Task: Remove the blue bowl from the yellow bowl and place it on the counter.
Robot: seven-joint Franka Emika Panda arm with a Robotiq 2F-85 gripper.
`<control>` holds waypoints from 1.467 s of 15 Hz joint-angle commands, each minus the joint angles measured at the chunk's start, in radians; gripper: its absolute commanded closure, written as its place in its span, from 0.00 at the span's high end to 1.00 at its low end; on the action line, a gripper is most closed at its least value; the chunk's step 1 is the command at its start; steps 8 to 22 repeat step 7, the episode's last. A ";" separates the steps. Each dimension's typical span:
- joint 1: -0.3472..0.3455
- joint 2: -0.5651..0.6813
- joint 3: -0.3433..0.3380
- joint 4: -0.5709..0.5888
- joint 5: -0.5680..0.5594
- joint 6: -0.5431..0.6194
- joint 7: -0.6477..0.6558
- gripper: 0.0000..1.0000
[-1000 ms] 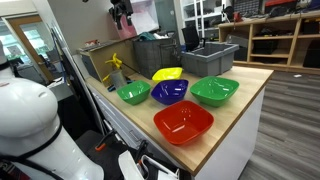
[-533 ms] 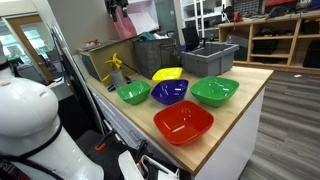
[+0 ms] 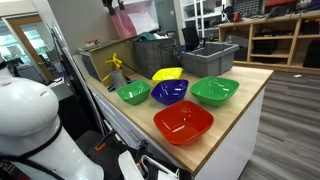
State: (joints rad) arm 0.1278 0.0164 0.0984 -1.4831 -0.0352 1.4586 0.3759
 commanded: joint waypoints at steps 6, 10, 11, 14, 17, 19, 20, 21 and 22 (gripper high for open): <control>-0.006 -0.017 0.006 0.005 -0.011 -0.020 0.000 1.00; -0.006 -0.017 0.006 0.005 -0.011 -0.020 0.000 1.00; -0.006 -0.017 0.006 0.005 -0.011 -0.020 0.000 1.00; -0.006 -0.017 0.006 0.005 -0.011 -0.020 0.000 1.00; -0.006 -0.017 0.006 0.005 -0.011 -0.020 0.000 1.00; -0.006 -0.017 0.006 0.005 -0.011 -0.020 0.000 1.00; -0.006 -0.017 0.006 0.005 -0.011 -0.020 0.000 1.00; -0.006 -0.017 0.006 0.005 -0.011 -0.020 0.000 1.00; -0.006 -0.017 0.006 0.005 -0.011 -0.020 0.000 1.00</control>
